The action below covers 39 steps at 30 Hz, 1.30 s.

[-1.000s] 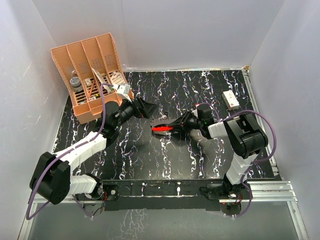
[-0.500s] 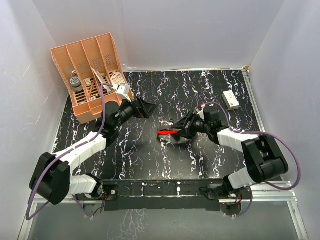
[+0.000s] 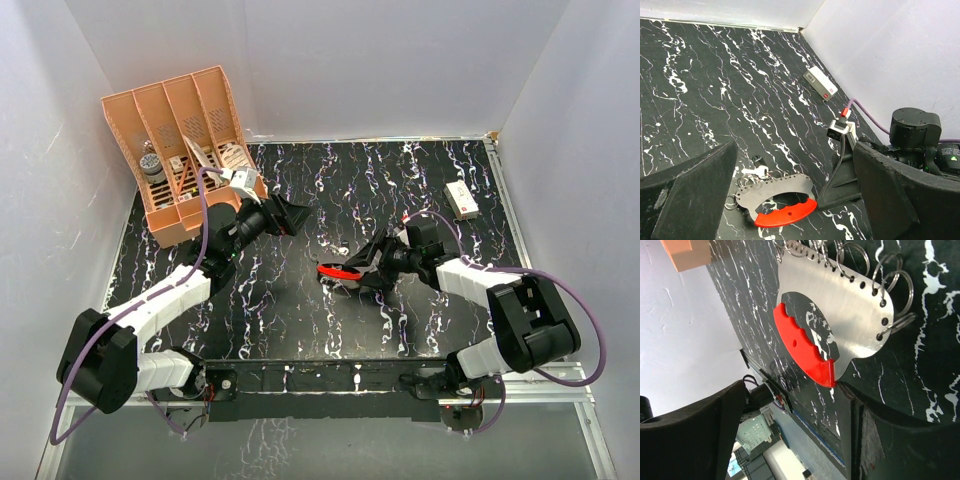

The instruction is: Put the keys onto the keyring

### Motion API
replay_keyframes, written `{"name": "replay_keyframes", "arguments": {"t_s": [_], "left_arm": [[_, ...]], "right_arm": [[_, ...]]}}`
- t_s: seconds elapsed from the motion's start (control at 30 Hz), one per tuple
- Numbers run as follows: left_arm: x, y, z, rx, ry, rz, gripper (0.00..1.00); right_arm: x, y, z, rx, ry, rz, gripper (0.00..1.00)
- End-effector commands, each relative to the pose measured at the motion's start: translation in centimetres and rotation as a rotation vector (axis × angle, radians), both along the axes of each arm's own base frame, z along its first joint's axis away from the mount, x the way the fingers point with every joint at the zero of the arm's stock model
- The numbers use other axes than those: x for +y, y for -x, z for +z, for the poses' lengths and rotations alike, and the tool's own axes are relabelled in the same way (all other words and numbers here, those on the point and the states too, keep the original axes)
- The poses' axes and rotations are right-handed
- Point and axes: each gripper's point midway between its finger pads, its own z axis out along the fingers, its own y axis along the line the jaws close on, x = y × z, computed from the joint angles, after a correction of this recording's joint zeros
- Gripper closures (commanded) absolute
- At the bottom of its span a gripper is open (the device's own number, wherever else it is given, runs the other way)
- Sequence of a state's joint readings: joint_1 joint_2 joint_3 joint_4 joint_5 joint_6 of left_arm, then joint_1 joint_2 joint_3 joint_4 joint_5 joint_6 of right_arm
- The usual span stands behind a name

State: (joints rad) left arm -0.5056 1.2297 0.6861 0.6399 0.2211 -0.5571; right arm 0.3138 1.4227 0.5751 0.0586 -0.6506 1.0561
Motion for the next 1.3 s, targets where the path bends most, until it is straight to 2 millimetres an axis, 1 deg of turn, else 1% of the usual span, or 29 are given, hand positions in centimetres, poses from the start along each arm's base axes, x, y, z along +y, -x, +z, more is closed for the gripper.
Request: {"name": "replay_keyframes", "arguments": {"t_s": [0.0,0.1,0.2,0.27,0.37,0.47,0.53,0.6,0.63,0.7,0.73,0.8,0.83,0.87,0.93,0.97,1.03,1.13,1.27], "left_arm": [[0.6,0.1,0.9,-0.029,0.002,0.020,0.01],[0.6,0.0,0.8,-0.025,-0.002,0.022,0.01],[0.7,-0.1,0.7,-0.020,-0.007,0.030,0.01],[0.8,-0.2,0.5,-0.012,-0.014,0.037,0.01],[1.1,-0.3,0.4,-0.001,-0.011,0.054,0.01],[1.4,-0.5,0.2,0.033,-0.029,0.077,0.01],[1.4,-0.7,0.5,0.033,-0.053,0.081,0.01],[1.8,-0.9,0.6,0.045,-0.078,0.100,0.01],[2.0,-0.9,0.6,0.043,-0.091,0.105,0.01],[2.4,-0.8,1.0,0.033,-0.100,0.120,0.01],[2.6,-0.8,1.0,0.029,-0.104,0.127,0.01],[2.9,-0.7,1.2,0.022,-0.103,0.142,0.01],[3.0,-0.7,1.2,0.023,-0.107,0.147,0.01],[3.1,-0.7,1.2,0.024,-0.112,0.150,0.01],[3.3,-0.7,1.3,0.021,-0.118,0.156,0.01],[3.4,-0.8,1.3,0.023,-0.120,0.162,0.01],[3.5,-0.7,1.4,0.020,-0.121,0.166,0.01],[3.6,-0.6,1.5,0.019,-0.131,0.165,0.01],[3.8,-0.6,1.6,0.000,-0.158,0.168,0.01]], "right_arm": [[-0.1,0.0,1.1,-0.041,0.012,0.020,0.30],[-0.2,0.6,1.7,-0.041,0.006,0.032,0.30],[-0.7,1.3,1.8,-0.039,0.050,0.040,0.30],[-0.9,1.4,2.3,-0.059,0.057,0.042,0.30],[-1.2,0.6,3.1,-0.122,0.089,0.034,0.30],[-1.8,-1.1,4.0,-0.229,0.164,0.037,0.30],[-2.9,-2.7,4.1,-0.301,0.268,0.023,0.30],[-3.8,-4.5,5.3,-0.397,0.340,-0.006,0.29],[-4.6,-5.6,6.0,-0.444,0.384,-0.048,0.29],[-6.3,-7.6,8.3,-0.561,0.451,-0.152,0.28],[-7.3,-8.7,9.8,-0.628,0.479,-0.228,0.26],[-10.2,-10.0,11.8,-0.712,0.550,-0.394,0.18],[-11.6,-10.3,12.8,-0.743,0.577,-0.480,0.09],[-12.9,-10.5,13.6,-0.769,0.593,-0.556,0.03],[-14.9,-10.4,15.1,-0.817,0.607,-0.669,0.02],[-15.5,-10.3,15.8,-0.839,0.614,-0.701,0.02],[-16.6,-10.1,16.6,-0.854,0.630,-0.759,0.02],[-16.8,-9.8,17.4,-0.879,0.617,-0.780,0.02],[-16.3,-9.7,17.3,-0.890,0.599,-0.751,0.02]]}}
